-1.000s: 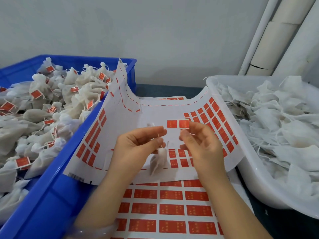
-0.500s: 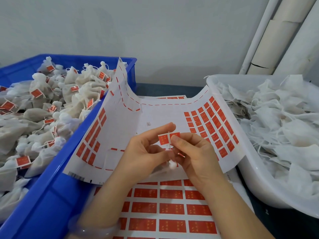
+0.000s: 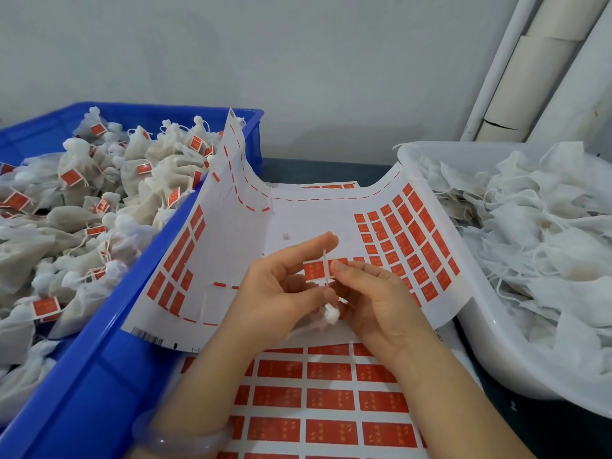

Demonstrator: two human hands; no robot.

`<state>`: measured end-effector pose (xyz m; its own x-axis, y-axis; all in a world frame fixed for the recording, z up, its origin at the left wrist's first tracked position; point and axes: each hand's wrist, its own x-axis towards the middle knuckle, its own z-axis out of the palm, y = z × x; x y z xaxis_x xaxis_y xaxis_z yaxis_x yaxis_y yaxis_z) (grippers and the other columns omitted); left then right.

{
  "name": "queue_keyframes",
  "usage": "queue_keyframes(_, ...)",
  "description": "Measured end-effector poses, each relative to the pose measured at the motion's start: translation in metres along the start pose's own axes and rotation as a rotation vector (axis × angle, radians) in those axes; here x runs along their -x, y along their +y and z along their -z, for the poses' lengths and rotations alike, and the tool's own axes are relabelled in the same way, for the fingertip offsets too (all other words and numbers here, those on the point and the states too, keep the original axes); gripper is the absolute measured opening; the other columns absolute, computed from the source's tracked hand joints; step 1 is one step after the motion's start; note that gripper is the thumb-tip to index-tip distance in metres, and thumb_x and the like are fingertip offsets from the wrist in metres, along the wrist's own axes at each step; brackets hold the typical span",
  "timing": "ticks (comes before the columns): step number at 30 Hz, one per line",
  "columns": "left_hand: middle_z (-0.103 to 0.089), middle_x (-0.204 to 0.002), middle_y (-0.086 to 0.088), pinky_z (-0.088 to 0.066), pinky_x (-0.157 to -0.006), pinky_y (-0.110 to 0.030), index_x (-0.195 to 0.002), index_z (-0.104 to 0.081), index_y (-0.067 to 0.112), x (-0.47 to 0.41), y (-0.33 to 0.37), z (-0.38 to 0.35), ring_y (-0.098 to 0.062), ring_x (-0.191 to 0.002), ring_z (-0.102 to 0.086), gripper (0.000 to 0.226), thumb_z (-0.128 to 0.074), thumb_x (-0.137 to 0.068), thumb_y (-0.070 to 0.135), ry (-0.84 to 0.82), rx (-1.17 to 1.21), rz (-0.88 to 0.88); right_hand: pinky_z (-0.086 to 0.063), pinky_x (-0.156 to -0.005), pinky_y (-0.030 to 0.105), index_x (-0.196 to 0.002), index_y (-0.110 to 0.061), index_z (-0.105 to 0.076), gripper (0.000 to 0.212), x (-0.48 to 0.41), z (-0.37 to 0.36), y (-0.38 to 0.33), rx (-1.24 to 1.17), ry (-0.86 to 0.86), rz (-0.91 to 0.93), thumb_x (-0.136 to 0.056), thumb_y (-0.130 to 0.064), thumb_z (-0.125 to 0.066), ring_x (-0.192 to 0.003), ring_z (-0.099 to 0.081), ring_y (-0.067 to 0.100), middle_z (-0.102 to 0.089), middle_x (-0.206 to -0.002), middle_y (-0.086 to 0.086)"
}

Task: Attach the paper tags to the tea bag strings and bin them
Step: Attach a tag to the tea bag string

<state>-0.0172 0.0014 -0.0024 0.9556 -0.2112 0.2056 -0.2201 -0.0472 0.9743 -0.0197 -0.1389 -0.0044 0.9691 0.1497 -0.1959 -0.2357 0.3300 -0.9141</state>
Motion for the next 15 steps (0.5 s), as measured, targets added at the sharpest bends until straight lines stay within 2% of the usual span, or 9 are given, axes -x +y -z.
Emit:
queue_keyframes(5, -0.061, -0.113, 0.033, -0.055, -0.066, -0.019, -0.110, -0.056, 0.049, 0.0004, 0.0000, -0.0012, -0.015, -0.085, -0.067, 0.063, -0.068, -0.079, -0.004, -0.002, -0.012, -0.009, -0.052, -0.077, 0.032, -0.077, -0.016, -0.076, 0.024, -0.0011, 0.0003, 0.0006, -0.020, -0.017, -0.019, -0.060, -0.031, -0.070, -0.082, -0.065, 0.019, -0.072, -0.081, 0.005)
queue_keyframes(9, -0.062, -0.106, 0.034, -0.059, -0.070, -0.029, -0.113, -0.055, 0.047, 0.0005, 0.0008, -0.0022, -0.025, -0.088, -0.065, 0.063, -0.067, -0.079, -0.004, 0.012, -0.048, -0.017, -0.052, -0.074, 0.030, -0.075, -0.018, -0.076, 0.022, -0.0009, 0.0001, 0.0016, -0.006, 0.011, -0.010, -0.059, -0.032, -0.070, -0.077, -0.066, 0.016, -0.071, -0.079, 0.003)
queue_keyframes(15, -0.061, -0.109, 0.036, -0.060, -0.067, -0.031, -0.114, -0.053, 0.047, 0.0015, 0.0030, -0.0024, -0.024, -0.078, -0.069, 0.064, -0.067, -0.079, -0.004, 0.004, -0.067, -0.031, -0.051, -0.070, 0.028, -0.071, -0.021, -0.075, 0.018, -0.0008, -0.0007, 0.0036, 0.015, 0.044, 0.017, -0.058, -0.032, -0.071, -0.073, -0.066, 0.014, -0.071, -0.075, 0.001)
